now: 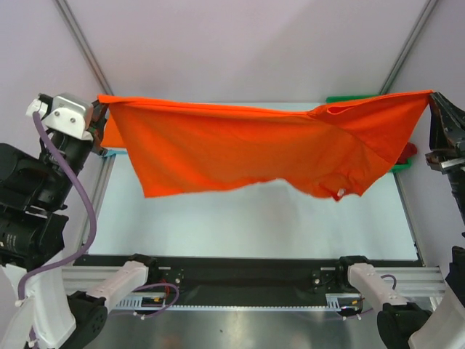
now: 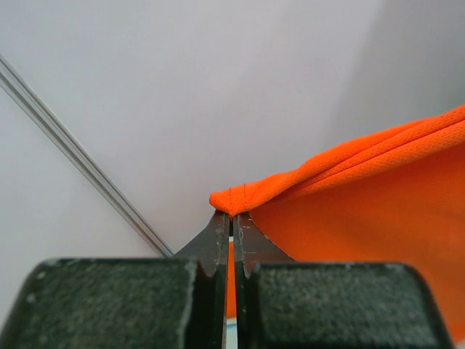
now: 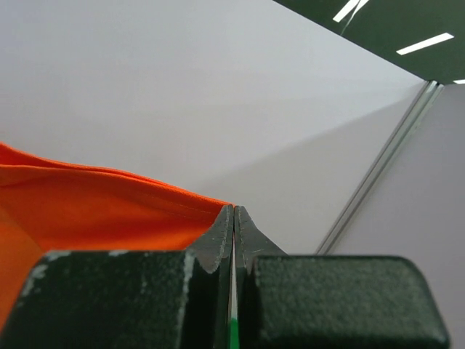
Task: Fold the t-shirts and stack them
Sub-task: Flatten the tshirt out
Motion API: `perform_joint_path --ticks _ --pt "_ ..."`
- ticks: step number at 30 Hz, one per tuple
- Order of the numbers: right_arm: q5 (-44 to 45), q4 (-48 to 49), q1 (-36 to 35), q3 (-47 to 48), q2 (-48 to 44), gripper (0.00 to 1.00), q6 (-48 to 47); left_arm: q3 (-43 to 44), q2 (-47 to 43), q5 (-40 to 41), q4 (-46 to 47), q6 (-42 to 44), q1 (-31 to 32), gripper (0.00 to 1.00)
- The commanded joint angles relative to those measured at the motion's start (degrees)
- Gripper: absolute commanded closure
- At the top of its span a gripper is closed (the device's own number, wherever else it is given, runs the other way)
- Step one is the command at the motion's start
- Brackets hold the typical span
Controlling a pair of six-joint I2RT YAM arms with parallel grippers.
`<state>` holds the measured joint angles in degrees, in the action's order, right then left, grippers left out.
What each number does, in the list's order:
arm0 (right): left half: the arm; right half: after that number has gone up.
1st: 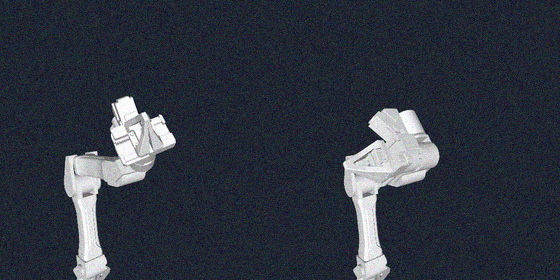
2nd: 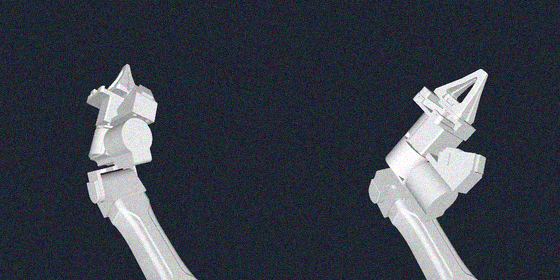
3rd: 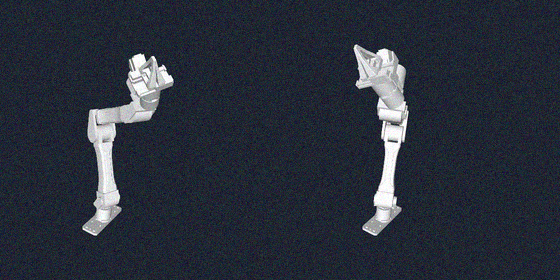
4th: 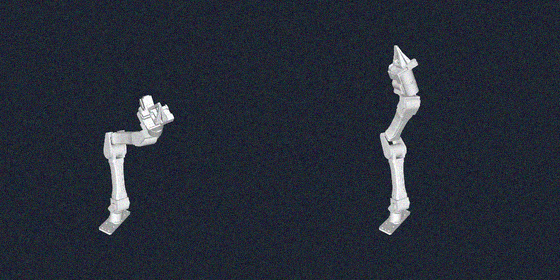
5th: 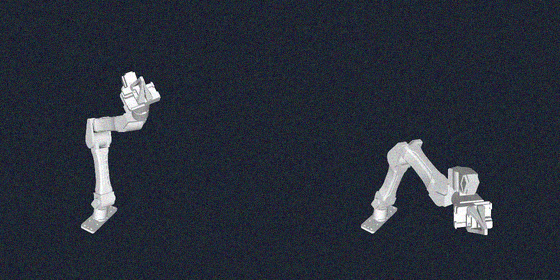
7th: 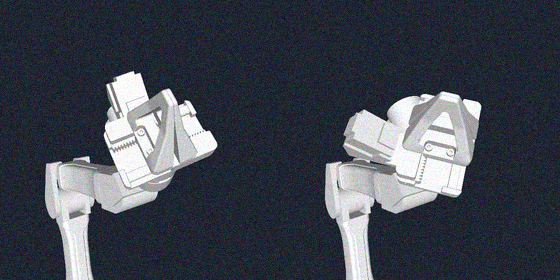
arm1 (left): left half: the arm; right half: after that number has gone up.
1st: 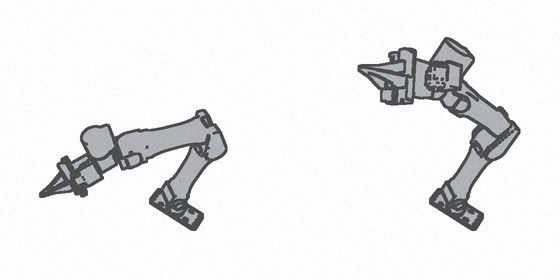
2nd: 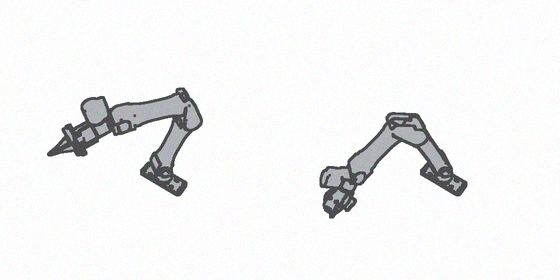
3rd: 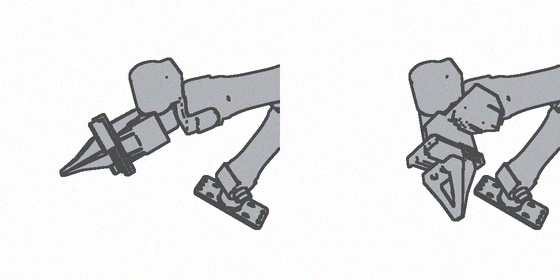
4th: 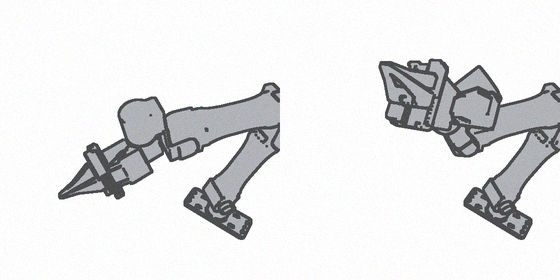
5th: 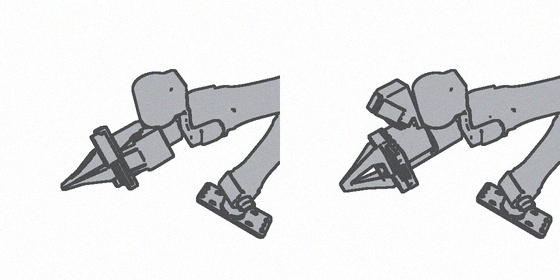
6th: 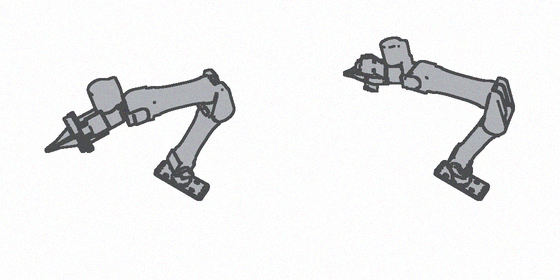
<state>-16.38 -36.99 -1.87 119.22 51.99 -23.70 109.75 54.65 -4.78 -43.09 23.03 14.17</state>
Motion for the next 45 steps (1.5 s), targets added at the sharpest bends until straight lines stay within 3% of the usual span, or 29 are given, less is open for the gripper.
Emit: perform_joint_path --ticks 1,9,13,20,25,34,38,45 --pt "-0.14 1.31 0.73 1.62 3.73 1.0 1.47 1.51 2.38 0.03 0.2 1.05 -1.08 0.99" --pt "-1.98 4.91 0.73 1.72 12.95 1.0 1.91 -4.01 6.16 0.73 -0.32 1.84 -1.08 1.0" --pt "-4.62 7.36 0.73 -5.29 14.81 1.0 2.35 -10.69 7.92 0.65 0.37 2.28 -1.08 1.0" --pt "-5.42 12.47 -2.86 -25.6 18.4 1.0 -0.2 -32.03 9.41 -1.81 8.63 4.39 -1.08 1.0" --pt "-3.84 17.21 -3.76 -32.21 25.43 1.0 -2.31 -35.14 19.32 -0.94 14.52 4.66 -1.17 1.0" --pt "-1.73 20.82 -2.44 -21.5 49.59 1.0 -5.12 -22.41 42.61 0.73 17.61 2.73 -3.01 1.0" --pt "-0.33 20.91 -2.09 -10.89 61.02 1.0 -4.16 -8.47 58.5 0.21 12.17 0.28 -3.27 0.99" --pt "3.37 18.82 -1.73 12.12 81.15 1.0 -2.22 9.4 74.15 -0.15 12.07 -3.08 -3.63 1.0"
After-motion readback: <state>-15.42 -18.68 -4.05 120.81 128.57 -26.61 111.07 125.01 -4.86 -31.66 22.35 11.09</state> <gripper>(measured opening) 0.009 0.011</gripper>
